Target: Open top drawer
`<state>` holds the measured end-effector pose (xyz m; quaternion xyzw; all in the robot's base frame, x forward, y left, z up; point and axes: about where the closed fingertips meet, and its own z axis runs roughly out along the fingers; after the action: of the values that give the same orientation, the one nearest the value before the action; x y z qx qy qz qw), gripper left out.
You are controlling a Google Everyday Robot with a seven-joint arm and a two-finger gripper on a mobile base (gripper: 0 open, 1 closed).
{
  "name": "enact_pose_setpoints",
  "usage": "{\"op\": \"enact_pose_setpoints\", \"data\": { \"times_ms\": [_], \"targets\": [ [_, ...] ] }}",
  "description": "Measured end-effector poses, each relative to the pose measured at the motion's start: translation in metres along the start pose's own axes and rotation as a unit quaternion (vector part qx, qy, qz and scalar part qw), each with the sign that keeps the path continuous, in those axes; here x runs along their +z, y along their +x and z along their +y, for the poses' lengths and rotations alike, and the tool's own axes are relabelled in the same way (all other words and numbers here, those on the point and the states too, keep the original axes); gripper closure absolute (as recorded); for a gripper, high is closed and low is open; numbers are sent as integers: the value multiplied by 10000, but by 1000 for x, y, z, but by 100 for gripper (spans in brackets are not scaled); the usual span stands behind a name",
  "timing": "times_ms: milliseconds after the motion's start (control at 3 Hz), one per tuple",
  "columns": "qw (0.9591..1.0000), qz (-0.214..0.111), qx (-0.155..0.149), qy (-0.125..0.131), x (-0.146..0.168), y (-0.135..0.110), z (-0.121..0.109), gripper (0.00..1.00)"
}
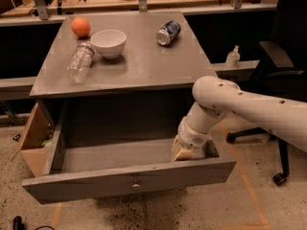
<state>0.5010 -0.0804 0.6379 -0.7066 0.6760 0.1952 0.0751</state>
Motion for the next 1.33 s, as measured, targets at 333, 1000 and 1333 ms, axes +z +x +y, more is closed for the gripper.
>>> {"op": "enact_pose_setpoints", "data": {
  "times_ms": [333, 1000, 1333],
  "targets": [
    [9990, -86, 153, -422, 2, 0, 26, 100],
    [9981, -285, 420, -348, -26, -1, 39, 100],
    [9959, -441, 677, 395, -69, 8, 33, 100]
  ]
}}
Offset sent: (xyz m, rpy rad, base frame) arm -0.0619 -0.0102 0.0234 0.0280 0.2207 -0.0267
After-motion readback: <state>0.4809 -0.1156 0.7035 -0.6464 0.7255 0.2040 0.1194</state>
